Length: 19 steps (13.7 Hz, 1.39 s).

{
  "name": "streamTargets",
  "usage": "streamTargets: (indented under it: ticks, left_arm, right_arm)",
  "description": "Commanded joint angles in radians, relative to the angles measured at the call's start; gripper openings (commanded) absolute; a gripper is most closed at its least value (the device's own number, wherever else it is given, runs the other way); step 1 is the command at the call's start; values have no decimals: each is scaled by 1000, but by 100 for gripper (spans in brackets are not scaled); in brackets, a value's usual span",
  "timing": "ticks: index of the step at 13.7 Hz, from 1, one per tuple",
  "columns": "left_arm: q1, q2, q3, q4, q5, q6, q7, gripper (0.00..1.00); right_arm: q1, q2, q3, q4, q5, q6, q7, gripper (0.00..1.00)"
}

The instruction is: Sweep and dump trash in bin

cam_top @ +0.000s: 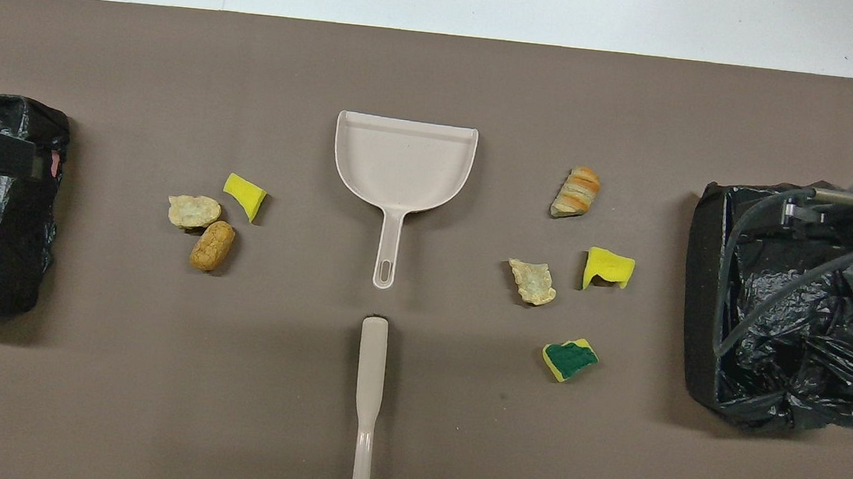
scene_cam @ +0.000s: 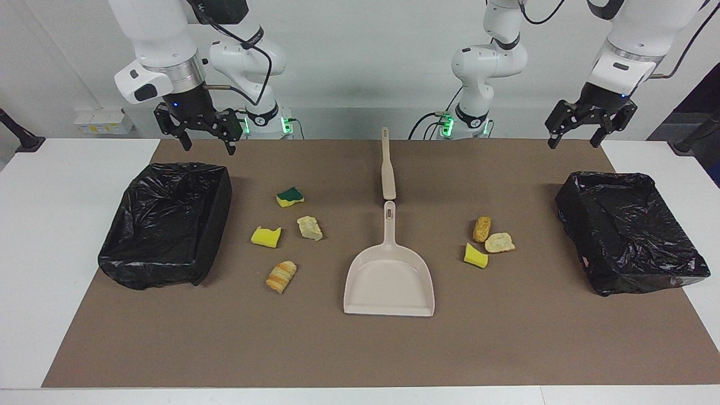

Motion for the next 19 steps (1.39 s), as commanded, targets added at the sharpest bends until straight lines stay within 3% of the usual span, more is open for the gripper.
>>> streamTargets:
  ticks: [1,8,15,19]
  left_arm:
    - [-2,-16,3,-10,-3,-12,-3,100]
    - [-8,-36,1,-40,-3,-15,-5,100]
    - [-54,-243,-5,-370,-31,-10,-2,100]
    - [-232,-276,-5,-483,-55,5,-61,100]
  right_arm:
    - [-7,19,2,28,14,-13,-32,100]
    - [-10,7,0,12,21,-4,-32,100]
    - [-1,1,0,-3,21,4,-21,100]
    - [42,34,10,-3,20,70,11,100]
